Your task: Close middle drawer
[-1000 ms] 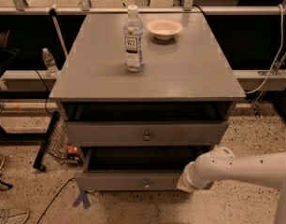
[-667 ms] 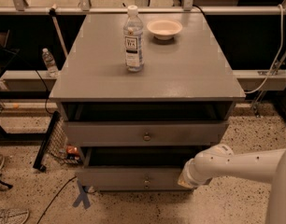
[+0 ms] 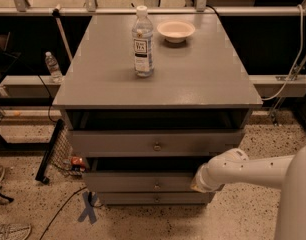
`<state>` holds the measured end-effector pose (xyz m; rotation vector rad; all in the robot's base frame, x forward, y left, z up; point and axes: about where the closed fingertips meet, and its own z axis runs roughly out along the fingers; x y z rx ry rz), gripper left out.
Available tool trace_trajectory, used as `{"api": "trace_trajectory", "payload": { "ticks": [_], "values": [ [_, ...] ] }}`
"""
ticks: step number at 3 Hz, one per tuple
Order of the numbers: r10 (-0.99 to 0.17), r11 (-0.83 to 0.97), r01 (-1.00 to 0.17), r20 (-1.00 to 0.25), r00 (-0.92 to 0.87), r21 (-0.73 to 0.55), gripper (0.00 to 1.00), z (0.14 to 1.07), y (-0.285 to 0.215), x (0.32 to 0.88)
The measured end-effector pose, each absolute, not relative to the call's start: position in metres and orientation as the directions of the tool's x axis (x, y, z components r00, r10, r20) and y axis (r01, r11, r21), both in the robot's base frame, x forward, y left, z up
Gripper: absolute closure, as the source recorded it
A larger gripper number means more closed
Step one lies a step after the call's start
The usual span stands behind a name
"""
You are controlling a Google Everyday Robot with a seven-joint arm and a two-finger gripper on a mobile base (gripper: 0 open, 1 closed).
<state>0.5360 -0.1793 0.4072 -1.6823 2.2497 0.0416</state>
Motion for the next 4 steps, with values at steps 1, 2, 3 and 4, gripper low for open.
{"api": "trace_trajectory", "payload": {
  "ticks": [1,2,3,4],
  "values": [
    [-0.931,0.295,-0.934,-0.282,-0.232,-0.204,1.00,0.412,-0.181,0.552],
    [-0.931,0.291,-0.930,-0.290,-0.222,-0.223,1.00,0.413,-0.186,0.569],
    [-0.931,0.291,-0.930,-0.290,-0.222,-0.223,1.00,0.413,-0.186,0.569],
    [-0.929,0.324,-0.920,-0.260,-0.264,-0.221,1.00,0.422,-0.206,0.550]
  ]
}}
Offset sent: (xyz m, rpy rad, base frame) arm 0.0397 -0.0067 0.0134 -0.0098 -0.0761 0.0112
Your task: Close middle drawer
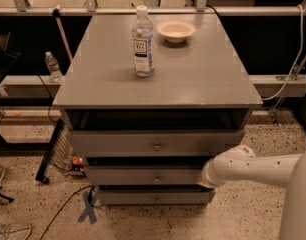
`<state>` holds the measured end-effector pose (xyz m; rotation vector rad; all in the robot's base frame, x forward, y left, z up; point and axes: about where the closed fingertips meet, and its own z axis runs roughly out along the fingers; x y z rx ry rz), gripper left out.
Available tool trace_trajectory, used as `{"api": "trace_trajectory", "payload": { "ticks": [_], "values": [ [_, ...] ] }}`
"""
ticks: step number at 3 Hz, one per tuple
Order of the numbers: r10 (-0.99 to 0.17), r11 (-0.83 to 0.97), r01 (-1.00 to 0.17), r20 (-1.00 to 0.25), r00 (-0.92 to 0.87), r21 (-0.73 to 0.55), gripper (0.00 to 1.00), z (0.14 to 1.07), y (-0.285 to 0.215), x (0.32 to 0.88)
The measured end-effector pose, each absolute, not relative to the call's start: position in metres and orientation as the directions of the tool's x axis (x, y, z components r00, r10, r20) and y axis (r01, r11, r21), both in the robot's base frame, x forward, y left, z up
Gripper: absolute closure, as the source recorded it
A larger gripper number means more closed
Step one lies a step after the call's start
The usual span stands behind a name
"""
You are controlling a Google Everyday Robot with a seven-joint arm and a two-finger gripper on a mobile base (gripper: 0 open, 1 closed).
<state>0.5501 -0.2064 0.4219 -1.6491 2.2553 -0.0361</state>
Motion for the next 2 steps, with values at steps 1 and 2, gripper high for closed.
{"api": "trace_trajectory", "payload": {
  "ticks": [1,2],
  "values": [
    [-0.917,0.375,-0.899,-0.235,-0.324,-0.225,1.00,0.433,-0.231,0.528],
    [-0.906,0.406,-0.885,-0.225,-0.358,-0.227,1.00,0.439,-0.244,0.516]
  ]
}}
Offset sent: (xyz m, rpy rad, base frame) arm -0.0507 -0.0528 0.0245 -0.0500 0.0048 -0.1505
